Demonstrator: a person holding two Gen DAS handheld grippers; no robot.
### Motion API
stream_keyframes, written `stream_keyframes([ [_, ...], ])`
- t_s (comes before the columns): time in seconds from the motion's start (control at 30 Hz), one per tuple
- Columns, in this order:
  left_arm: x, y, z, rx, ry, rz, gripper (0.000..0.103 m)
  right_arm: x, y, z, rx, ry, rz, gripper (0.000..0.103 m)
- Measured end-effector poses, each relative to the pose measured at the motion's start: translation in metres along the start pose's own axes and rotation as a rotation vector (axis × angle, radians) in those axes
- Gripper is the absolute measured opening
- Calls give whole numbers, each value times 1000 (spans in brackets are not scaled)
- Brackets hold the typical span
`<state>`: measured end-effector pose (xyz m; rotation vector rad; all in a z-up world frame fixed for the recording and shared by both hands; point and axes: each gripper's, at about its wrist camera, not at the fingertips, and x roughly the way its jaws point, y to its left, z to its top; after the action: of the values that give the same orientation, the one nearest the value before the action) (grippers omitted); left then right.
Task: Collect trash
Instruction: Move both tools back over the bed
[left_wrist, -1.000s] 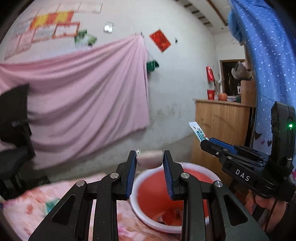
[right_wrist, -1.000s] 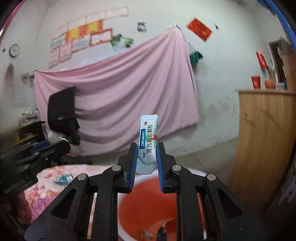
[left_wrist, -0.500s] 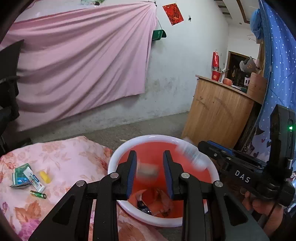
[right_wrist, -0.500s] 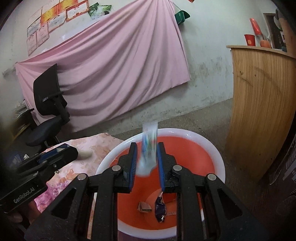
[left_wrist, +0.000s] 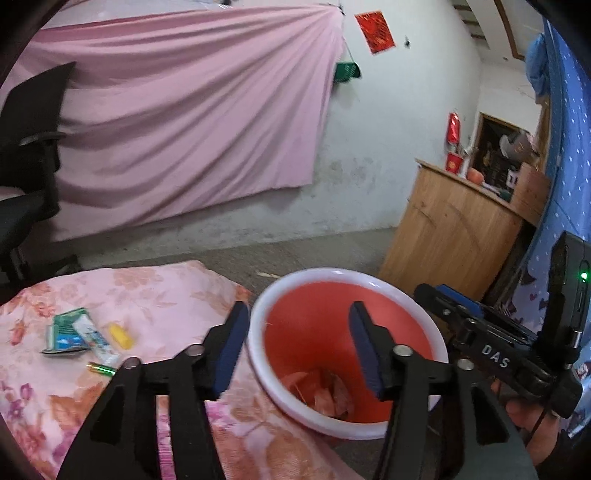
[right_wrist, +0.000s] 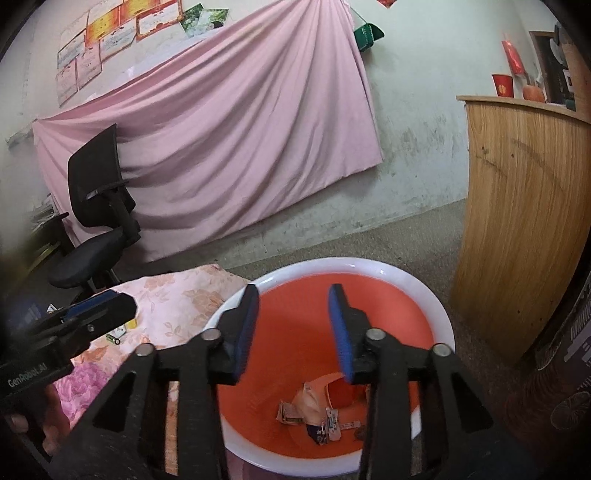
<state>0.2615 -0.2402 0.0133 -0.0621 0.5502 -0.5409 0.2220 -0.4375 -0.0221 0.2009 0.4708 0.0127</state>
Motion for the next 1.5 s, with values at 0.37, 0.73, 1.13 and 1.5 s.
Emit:
stream_keyframes([
  [0.37,-57,41,0,-56,-155,161,101,-14,35,6,-62,-89,3,102],
  [0.73,-114,77,-11,-68,-299,304,102,-41,73,11,-108,-296,84,103],
  [1.13,-163,117,-21,-41,-417,444,102,-44,137,13,-177,-434,211,103],
  [1.5,-164,164,-32,-36,-379,520,102,-7,181,6,-222,-373,247,103],
])
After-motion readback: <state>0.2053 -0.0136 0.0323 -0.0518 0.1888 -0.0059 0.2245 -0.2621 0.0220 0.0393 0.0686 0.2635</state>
